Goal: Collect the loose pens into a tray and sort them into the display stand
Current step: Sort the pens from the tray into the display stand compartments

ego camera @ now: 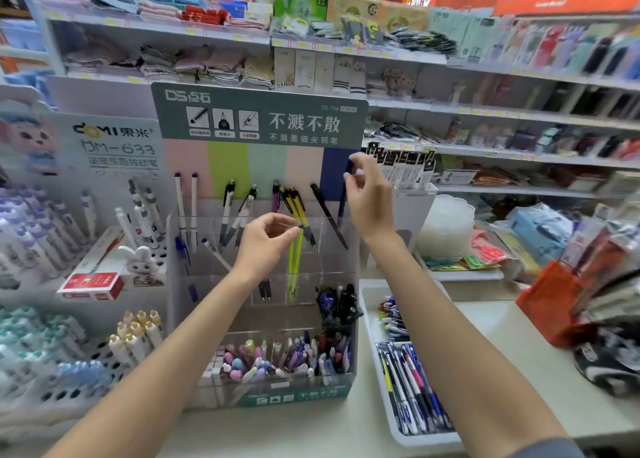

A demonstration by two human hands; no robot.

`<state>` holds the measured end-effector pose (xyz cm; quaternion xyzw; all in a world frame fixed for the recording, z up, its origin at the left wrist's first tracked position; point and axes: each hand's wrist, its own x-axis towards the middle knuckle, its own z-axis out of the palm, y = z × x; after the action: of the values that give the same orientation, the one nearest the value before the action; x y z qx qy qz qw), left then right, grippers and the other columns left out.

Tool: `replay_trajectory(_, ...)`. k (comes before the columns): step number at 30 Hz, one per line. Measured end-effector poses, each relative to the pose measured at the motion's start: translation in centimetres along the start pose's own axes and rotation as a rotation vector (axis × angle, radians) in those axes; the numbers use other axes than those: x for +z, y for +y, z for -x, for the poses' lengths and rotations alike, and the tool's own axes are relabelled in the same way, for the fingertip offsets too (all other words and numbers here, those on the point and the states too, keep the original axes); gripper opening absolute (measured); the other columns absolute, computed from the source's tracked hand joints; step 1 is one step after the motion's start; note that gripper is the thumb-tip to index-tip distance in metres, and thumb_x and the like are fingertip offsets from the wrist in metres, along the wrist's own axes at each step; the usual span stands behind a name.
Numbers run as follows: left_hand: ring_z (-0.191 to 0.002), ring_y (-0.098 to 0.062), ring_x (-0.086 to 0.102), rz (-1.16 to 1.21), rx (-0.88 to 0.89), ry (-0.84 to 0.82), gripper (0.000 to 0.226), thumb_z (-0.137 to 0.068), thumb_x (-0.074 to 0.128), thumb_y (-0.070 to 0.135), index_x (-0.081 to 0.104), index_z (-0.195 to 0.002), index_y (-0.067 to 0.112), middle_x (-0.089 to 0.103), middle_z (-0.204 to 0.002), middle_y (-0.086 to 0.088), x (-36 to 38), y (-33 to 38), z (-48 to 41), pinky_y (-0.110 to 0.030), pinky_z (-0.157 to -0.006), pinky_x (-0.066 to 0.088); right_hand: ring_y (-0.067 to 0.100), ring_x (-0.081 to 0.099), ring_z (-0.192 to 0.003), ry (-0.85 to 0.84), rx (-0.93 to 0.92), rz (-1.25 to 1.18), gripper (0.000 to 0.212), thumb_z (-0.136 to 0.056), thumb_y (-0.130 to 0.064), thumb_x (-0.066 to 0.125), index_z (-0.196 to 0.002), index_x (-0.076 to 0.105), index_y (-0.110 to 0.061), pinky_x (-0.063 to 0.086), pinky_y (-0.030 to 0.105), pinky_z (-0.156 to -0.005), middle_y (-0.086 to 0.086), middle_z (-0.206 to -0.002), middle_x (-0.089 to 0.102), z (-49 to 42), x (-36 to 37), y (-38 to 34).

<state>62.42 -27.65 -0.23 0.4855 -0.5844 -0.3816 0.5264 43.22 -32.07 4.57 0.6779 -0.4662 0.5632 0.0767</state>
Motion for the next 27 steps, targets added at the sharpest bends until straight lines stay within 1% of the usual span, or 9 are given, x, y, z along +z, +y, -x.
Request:
replay_trajectory(3, -0.072, -0.008, 0.062, 0.008, -0.014, -0.003, 0.006, -0.089, 0.073, 0.014, 0.069, -0.093, 0.017, 0.071, -0.085, -0.003, 0.3, -0.2, -0.2, -0.022, -0.068, 0.052, 0.028, 0.066, -0.098, -0.237, 0.047, 0.054, 0.035, -0.092, 0.003, 0.057, -0.127, 0.058, -0.003, 0.055, 0.044, -0.089, 0.014, -0.113, 0.068, 1.8, 0.8, 1.4)
replay_trajectory(6, -0.071, -0.007, 0.063, 0.001, -0.029, -0.010, 0.007, -0.089, 0.073, 0.016, 0.070, -0.096, 0.015, 0.071, -0.085, -0.002, 0.5, -0.5, -0.3, -0.022, -0.067, 0.051, 0.031, 0.059, -0.111, -0.384, 0.119, 0.052, 0.051, -0.095, 0.003, 0.049, -0.144, 0.048, -0.010, 0.046, 0.034, -0.097, 0.016, -0.126, 0.062, 2.6, 1.0, 1.7)
replay_trajectory(10, -0.071, -0.007, 0.063, -0.013, -0.032, -0.021, 0.004, -0.089, 0.073, 0.017, 0.070, -0.091, 0.020, 0.070, -0.084, 0.000, 1.5, -0.4, -0.3, -0.022, -0.066, 0.050, 0.024, 0.059, -0.113, -0.247, 0.099, 0.022, 0.055, -0.093, 0.007, 0.049, -0.144, 0.046, -0.010, 0.044, 0.024, -0.095, 0.013, -0.126, 0.063, 3.5, -0.4, 2.1)
replay_trajectory(13, -0.067, -0.004, 0.061, -0.019, -0.037, -0.059, 0.005, -0.089, 0.074, 0.017, 0.070, -0.090, 0.020, 0.069, -0.081, 0.002, 3.7, 0.0, 0.3, -0.021, -0.064, 0.048, 0.013, 0.060, -0.092, -0.124, 0.140, 0.052, 0.046, -0.090, 0.006, 0.053, -0.134, 0.058, -0.006, 0.047, 0.019, -0.085, 0.008, -0.108, 0.069, 5.4, -3.1, 3.5)
replay_trajectory(15, -0.068, -0.006, 0.062, -0.033, -0.036, -0.095, 0.004, -0.089, 0.073, 0.018, 0.070, -0.092, 0.019, 0.070, -0.082, 0.001, 5.6, 0.5, 1.1, -0.021, -0.065, 0.051, 0.010, 0.059, -0.086, -0.108, 0.219, 0.071, 0.039, -0.090, 0.003, 0.054, -0.128, 0.062, -0.006, 0.047, 0.017, -0.079, 0.007, -0.103, 0.070, 7.1, -5.3, 5.2)
replay_trajectory(18, -0.067, -0.007, 0.064, -0.061, -0.030, -0.130, 0.005, -0.090, 0.072, 0.019, 0.070, -0.094, 0.018, 0.072, -0.082, -0.001, 8.9, 1.0, 3.0, -0.020, -0.063, 0.053, 0.012, 0.062, -0.087, -0.148, 0.326, 0.078, 0.033, -0.092, 0.000, 0.054, -0.124, 0.064, -0.007, 0.050, 0.021, -0.080, 0.006, -0.104, 0.071, 9.5, -8.8, 8.3)
replay_trajectory(20, -0.067, -0.010, 0.066, -0.041, -0.059, -0.144, 0.004, -0.091, 0.071, 0.017, 0.069, -0.094, 0.016, 0.072, -0.083, -0.004, 11.5, 0.8, 4.7, -0.022, -0.062, 0.054, 0.013, 0.061, -0.087, -0.233, 0.407, 0.090, 0.029, -0.093, -0.002, 0.055, -0.120, 0.065, -0.008, 0.050, 0.024, -0.080, 0.007, -0.104, 0.071, 11.3, -11.0, 10.5)
replay_trajectory(23, -0.072, -0.015, 0.067, -0.058, -0.138, -0.215, 0.004, -0.091, 0.070, 0.015, 0.067, -0.092, 0.016, 0.071, -0.081, -0.004, 16.1, -0.8, 7.5, -0.026, -0.065, 0.057, 0.014, 0.061, -0.088, -0.489, 0.506, 0.123, 0.026, -0.093, -0.009, 0.058, -0.118, 0.068, -0.010, 0.050, 0.024, -0.081, 0.006, -0.106, 0.070, 14.9, -13.8, 14.0)
replay_trajectory(27, -0.087, -0.016, 0.065, -0.236, -0.296, -0.204, 0.010, -0.090, 0.072, 0.020, 0.066, -0.097, 0.018, 0.069, -0.089, 0.003, 21.9, -4.9, 11.3, -0.027, -0.079, 0.051, 0.019, 0.062, -0.108, -0.757, 0.506, 0.167, 0.029, -0.093, -0.015, 0.061, -0.121, 0.068, -0.013, 0.045, 0.027, -0.093, 0.004, -0.117, 0.069, 20.7, -17.7, 18.1)
